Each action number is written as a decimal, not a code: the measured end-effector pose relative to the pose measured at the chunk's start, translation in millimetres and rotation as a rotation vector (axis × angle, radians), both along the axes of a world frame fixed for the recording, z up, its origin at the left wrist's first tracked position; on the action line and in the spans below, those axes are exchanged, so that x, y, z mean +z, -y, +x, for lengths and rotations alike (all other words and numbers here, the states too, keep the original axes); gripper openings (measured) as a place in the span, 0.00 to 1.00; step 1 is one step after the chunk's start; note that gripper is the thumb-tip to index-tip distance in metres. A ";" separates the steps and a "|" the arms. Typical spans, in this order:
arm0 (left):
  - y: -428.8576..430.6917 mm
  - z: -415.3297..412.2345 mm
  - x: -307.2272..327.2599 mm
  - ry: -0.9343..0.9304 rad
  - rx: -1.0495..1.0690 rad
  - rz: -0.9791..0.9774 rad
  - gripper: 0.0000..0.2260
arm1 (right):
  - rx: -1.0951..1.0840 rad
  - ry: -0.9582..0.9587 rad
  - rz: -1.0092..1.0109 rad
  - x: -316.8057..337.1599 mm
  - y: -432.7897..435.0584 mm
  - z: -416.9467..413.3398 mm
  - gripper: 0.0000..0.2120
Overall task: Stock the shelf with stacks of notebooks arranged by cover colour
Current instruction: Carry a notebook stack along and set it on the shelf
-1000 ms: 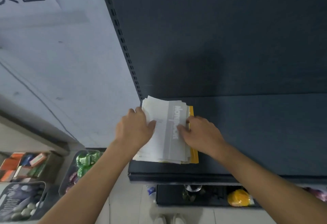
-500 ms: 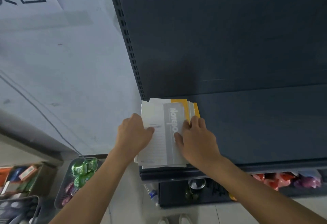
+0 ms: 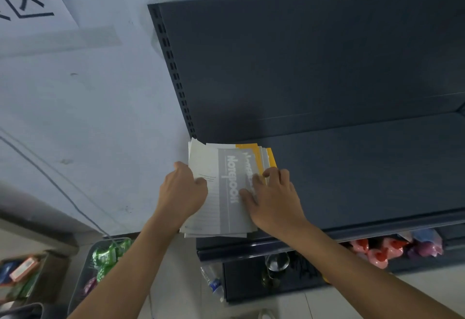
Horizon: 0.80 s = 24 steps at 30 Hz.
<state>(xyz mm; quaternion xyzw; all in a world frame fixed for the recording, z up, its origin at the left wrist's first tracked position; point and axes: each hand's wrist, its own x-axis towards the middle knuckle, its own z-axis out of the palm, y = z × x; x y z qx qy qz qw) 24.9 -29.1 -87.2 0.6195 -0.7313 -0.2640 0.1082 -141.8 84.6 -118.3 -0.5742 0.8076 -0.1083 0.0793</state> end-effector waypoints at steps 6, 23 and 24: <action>-3.9 2.4 -5.3 0.064 0.007 -0.136 0.05 | 0.017 0.097 0.019 -1.5 2.1 3.0 0.26; 10.6 -10.3 7.9 -0.360 -0.060 0.048 0.11 | -0.236 0.703 -0.153 15.5 24.7 -18.7 0.19; 9.0 -17.3 7.7 -0.362 -0.080 0.056 0.13 | -0.254 0.770 -0.177 19.9 24.8 -23.0 0.18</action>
